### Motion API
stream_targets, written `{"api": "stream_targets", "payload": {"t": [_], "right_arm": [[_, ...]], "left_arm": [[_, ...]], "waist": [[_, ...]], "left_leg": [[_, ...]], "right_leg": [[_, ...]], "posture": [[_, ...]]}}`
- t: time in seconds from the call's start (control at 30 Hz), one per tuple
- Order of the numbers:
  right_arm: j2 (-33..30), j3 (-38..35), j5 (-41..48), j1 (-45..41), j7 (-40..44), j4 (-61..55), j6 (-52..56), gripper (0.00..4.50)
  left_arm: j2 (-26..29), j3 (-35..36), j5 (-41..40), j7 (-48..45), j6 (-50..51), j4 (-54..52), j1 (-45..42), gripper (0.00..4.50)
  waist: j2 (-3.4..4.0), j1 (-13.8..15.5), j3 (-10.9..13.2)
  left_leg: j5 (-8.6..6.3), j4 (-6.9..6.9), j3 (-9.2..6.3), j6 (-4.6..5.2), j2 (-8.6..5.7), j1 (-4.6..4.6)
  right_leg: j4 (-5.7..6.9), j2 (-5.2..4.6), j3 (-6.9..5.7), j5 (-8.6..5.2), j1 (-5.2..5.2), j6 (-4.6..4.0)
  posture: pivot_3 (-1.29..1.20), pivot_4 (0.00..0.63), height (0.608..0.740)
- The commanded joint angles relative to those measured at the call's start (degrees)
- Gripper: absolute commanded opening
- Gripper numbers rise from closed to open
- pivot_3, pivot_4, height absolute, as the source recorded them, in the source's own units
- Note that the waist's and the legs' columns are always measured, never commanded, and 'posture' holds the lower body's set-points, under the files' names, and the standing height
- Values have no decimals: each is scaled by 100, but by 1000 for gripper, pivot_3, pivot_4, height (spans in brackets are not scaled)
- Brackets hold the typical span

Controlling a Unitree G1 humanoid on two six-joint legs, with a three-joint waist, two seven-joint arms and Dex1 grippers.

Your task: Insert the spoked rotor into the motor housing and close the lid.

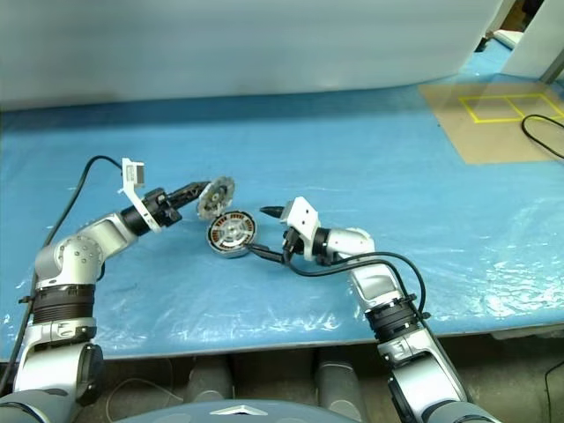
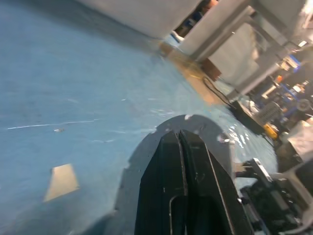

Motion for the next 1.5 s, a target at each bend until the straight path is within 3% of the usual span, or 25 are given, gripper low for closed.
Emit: {"api": "stream_targets", "payload": {"t": [0.03,0.23,0.63,0.83,0.93,1.13,1.5], "right_arm": [[6,6,3,-57,-1,-161,-39,4314],[-16,-9,4,-3,-49,-261,17,4314],[-83,-35,6,-16,-170,-272,32,4314],[-21,12,-24,-66,-204,-219,19,4314],[59,14,21,-146,-233,-199,121,4314],[255,-26,79,-348,-289,-55,324,4314],[490,10,39,-713,-269,343,657,4314]], "left_arm": [[-60,-338,70,-293,-83,-188,2,43],[47,-768,434,-618,-168,156,-76,43],[774,-1438,1148,-1306,-389,142,226,43],[606,-1363,1042,-1325,-413,-72,194,43],[534,-978,767,-1286,-467,-218,187,43],[842,-546,620,-1465,-767,-861,584,43],[826,-397,1308,-1263,-2539,-1580,1387,43]], "waist": [[0,-4,0],[0,-19,0],[1,-31,0],[1,-14,0],[1,-20,0],[2,-60,0],[2,-48,1]], "left_leg": [[0,0,0,0,0,0],[0,0,0,0,0,0],[0,-2,0,0,0,4],[0,1,0,0,-1,9],[0,0,0,0,0,9],[0,-7,0,-1,1,10],[0,-13,0,0,1,9]], "right_leg": [[0,0,0,0,0,0],[0,1,1,2,0,4],[0,1,0,1,1,2],[0,-1,1,0,10,0],[0,0,2,0,9,0],[-1,3,2,0,6,0],[-6,1,-1,0,6,0]], "posture": [[0,150,740],[0,150,740],[0,150,740],[0,150,740],[0,150,740],[0,150,740],[0,150,740]]}}
